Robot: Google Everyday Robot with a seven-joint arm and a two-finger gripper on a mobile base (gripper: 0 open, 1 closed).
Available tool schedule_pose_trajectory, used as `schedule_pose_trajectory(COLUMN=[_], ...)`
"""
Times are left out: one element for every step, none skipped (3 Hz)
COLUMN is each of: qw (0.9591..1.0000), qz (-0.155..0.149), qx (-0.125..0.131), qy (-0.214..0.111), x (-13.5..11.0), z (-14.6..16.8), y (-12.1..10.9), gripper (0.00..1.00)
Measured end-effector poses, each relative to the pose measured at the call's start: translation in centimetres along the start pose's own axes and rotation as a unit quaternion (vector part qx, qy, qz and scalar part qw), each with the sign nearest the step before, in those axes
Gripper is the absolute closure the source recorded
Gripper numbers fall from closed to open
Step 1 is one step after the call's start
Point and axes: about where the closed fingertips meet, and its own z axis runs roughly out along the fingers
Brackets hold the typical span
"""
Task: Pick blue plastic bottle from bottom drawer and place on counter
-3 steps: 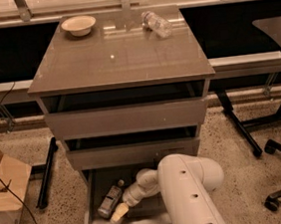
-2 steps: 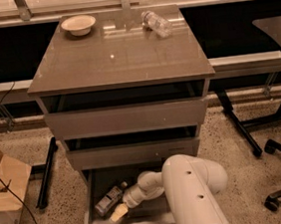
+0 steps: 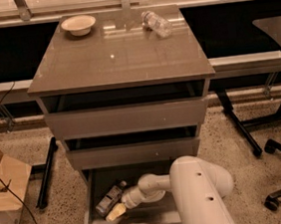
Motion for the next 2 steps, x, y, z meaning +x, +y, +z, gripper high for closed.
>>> schedule_pose_trajectory(qw=[0.9998, 0.9993], qz=[-0.003, -0.013], qx=[-0.006, -0.012], qy=[-0.019, -0.032], x=[-1.2, -3.0], z=[0.8, 1.5], y=[-0.5, -1.2], gripper=[0.00, 0.00])
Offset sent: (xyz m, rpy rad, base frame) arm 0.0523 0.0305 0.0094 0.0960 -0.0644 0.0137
